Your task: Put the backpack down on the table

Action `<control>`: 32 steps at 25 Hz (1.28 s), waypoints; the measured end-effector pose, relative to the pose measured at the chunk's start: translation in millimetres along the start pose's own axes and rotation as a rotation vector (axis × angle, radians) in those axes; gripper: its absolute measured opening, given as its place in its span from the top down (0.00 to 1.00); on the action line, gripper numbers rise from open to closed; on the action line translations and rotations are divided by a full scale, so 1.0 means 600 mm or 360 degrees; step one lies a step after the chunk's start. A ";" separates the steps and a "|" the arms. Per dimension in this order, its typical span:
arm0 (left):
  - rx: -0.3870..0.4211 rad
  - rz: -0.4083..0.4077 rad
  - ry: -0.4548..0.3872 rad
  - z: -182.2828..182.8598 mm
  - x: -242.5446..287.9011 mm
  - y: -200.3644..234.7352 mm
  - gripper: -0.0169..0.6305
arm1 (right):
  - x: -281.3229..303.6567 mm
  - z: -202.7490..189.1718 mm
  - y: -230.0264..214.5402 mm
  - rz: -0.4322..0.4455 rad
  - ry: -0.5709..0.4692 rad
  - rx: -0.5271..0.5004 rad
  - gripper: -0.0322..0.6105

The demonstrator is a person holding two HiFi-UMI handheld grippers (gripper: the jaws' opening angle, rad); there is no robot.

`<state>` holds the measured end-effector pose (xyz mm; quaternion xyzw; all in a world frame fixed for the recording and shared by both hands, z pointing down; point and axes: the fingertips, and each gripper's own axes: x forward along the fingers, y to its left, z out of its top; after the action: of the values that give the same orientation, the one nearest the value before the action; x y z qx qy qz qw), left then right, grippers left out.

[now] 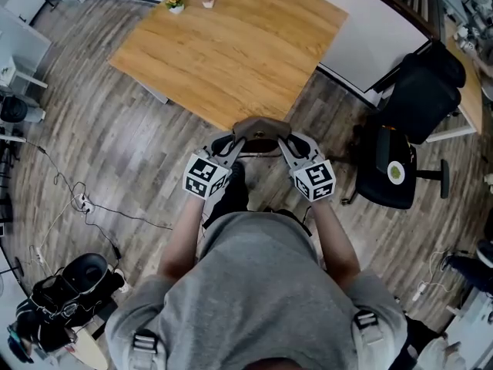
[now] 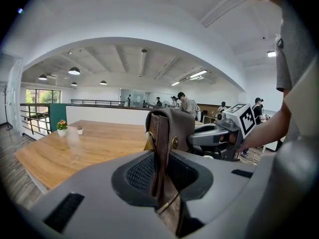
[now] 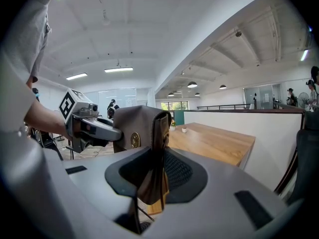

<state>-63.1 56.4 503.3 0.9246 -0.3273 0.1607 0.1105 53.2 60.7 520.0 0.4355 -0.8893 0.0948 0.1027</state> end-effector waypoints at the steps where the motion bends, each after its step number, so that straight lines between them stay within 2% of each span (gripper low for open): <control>1: -0.0001 -0.0005 -0.0005 0.003 0.005 0.008 0.85 | 0.008 0.003 -0.005 -0.0007 0.0001 -0.0002 0.81; 8: -0.0007 -0.0072 -0.0021 0.024 0.031 0.065 0.85 | 0.060 0.027 -0.031 -0.0069 0.0008 -0.0020 0.81; 24: 0.0098 -0.0297 -0.0027 0.091 0.126 0.185 0.85 | 0.157 0.080 -0.119 -0.0327 -0.0005 -0.0022 0.81; 32: 0.0127 -0.0349 -0.0029 0.102 0.150 0.246 0.85 | 0.214 0.092 -0.138 -0.0404 -0.0011 -0.0027 0.80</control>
<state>-78.1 -126.3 494.7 0.9599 -0.2185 0.1520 0.0875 36.8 -100.3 507.9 0.5440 -0.8281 0.0720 0.1144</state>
